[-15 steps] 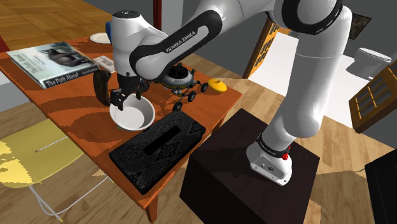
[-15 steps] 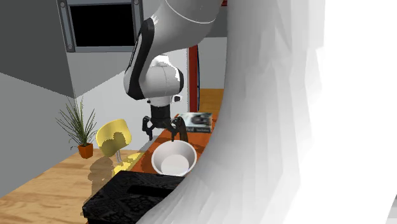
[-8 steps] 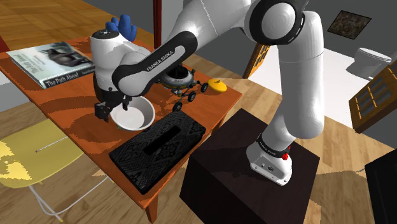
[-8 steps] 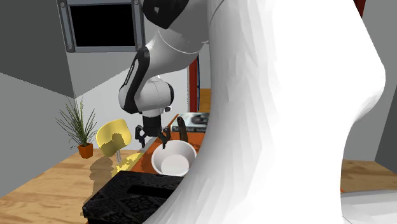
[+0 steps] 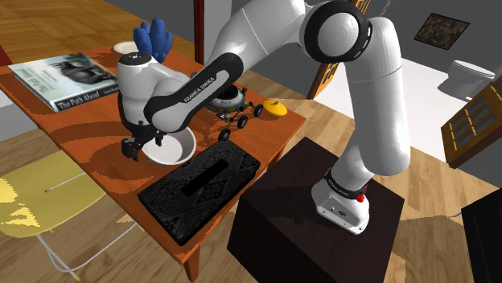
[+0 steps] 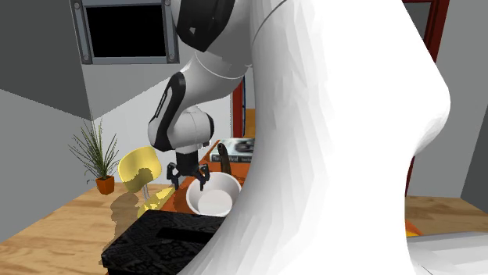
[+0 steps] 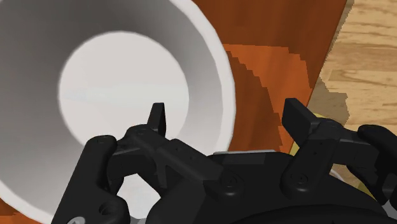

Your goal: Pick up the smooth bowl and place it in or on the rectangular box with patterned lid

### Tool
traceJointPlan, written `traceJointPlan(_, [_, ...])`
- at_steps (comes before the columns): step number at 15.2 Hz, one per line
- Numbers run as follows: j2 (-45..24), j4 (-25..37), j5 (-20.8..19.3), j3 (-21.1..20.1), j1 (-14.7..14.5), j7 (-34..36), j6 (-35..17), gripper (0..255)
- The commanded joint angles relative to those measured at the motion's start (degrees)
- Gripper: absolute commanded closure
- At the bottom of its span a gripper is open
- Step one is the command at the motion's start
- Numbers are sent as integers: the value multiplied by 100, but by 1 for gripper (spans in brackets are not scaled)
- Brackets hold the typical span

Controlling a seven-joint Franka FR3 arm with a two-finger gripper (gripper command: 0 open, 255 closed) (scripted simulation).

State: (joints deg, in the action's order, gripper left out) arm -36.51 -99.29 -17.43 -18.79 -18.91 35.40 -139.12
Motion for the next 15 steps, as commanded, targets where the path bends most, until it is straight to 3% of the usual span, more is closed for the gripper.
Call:
traceJointPlan(1, [-9,5,-4,3,-3,3,-7,0])
traceJointPlan(5, [-9,4,-4,3,-3,3,-6,0])
traceJointPlan(6, [-9,4,-4,3,-3,3,-6,255])
traceJointPlan(15, [-9,5,-4,3,-3,3,-7,255])
